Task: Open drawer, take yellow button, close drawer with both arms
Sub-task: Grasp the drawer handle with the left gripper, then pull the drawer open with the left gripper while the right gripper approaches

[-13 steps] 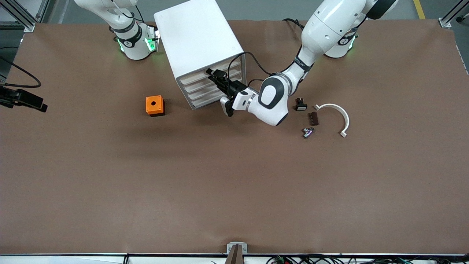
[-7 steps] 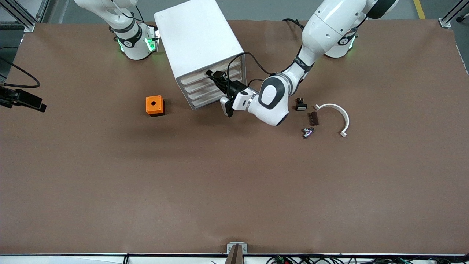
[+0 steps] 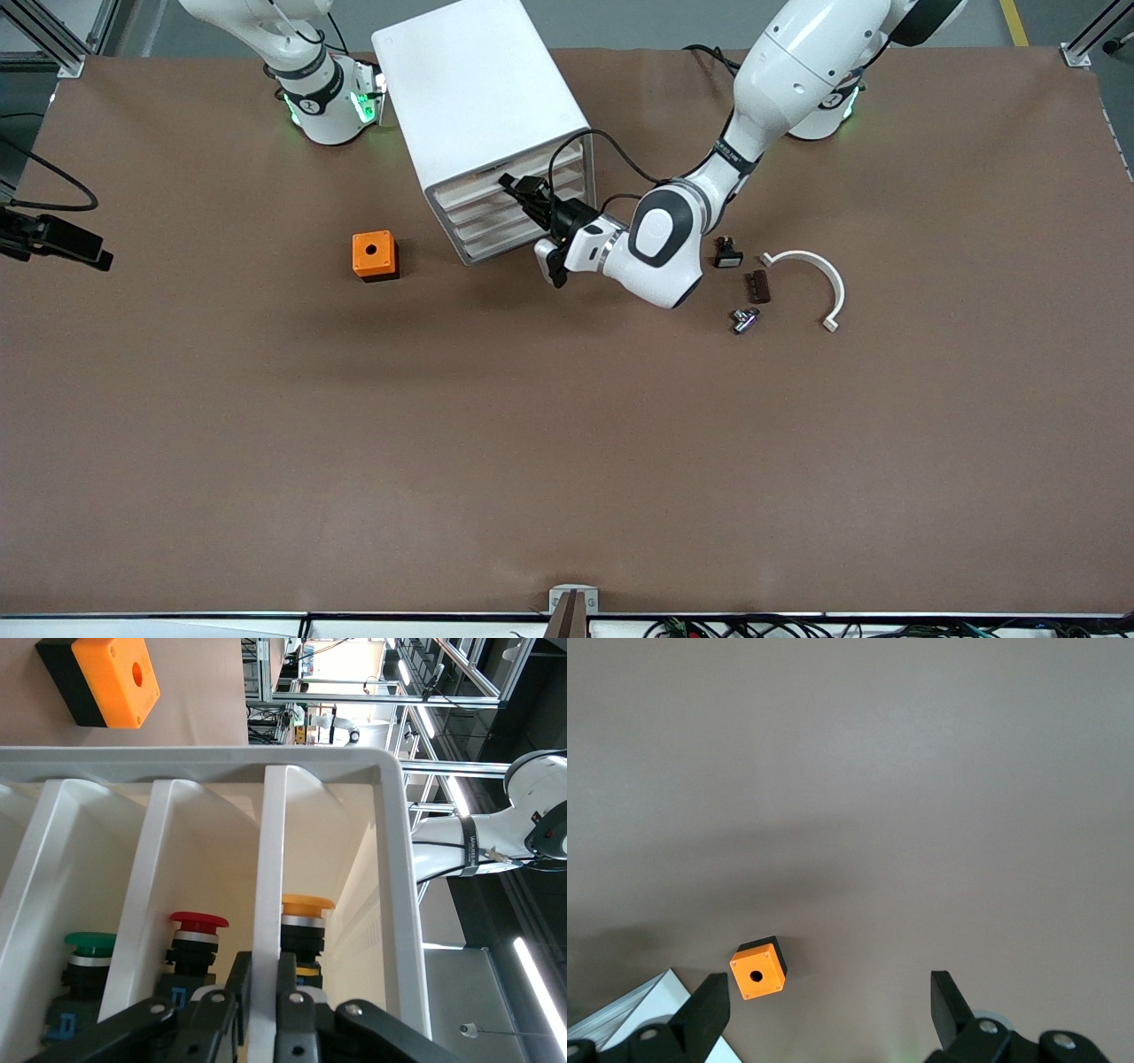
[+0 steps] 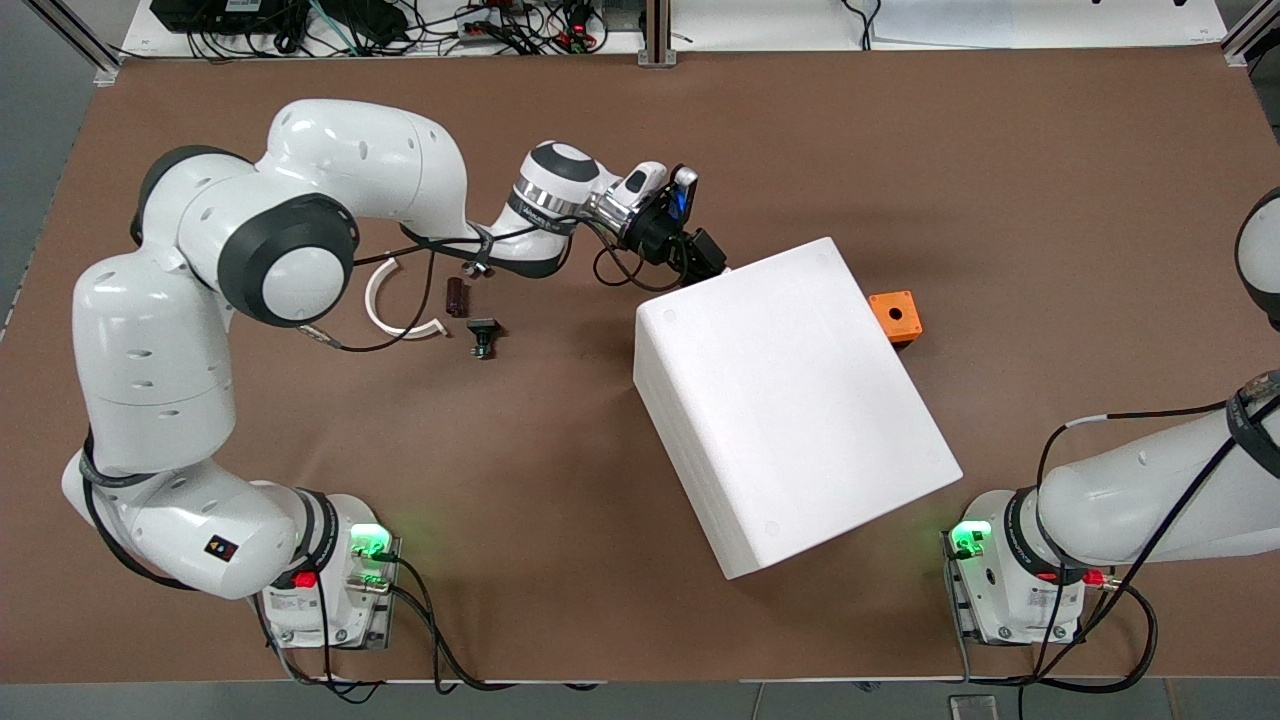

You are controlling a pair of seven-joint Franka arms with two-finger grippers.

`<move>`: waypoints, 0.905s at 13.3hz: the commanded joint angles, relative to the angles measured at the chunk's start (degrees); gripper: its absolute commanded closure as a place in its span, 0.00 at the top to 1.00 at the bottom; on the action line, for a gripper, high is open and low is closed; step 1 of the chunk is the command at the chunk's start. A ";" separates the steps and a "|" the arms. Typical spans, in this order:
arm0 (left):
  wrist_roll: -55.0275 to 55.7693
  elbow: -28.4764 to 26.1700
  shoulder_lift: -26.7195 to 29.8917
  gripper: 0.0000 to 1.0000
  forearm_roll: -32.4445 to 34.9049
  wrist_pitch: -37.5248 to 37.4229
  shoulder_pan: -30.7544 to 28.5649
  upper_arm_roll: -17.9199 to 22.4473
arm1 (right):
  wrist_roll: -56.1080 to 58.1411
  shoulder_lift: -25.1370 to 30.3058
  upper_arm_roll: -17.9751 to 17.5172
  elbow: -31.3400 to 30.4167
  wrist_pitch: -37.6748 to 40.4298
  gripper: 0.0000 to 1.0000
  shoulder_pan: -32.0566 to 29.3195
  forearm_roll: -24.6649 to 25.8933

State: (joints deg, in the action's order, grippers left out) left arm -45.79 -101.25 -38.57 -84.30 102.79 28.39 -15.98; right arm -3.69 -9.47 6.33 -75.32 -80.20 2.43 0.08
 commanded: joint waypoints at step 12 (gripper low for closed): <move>9.40 7.73 0.25 0.03 4.05 0.48 -10.28 0.78 | -38.90 0.59 -1.32 -2.37 5.75 1.00 16.45 -0.26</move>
State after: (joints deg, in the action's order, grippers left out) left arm -41.09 -96.40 -38.62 -80.26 103.39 20.32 -14.61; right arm -37.35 -9.49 4.73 -76.30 -74.71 16.30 -0.02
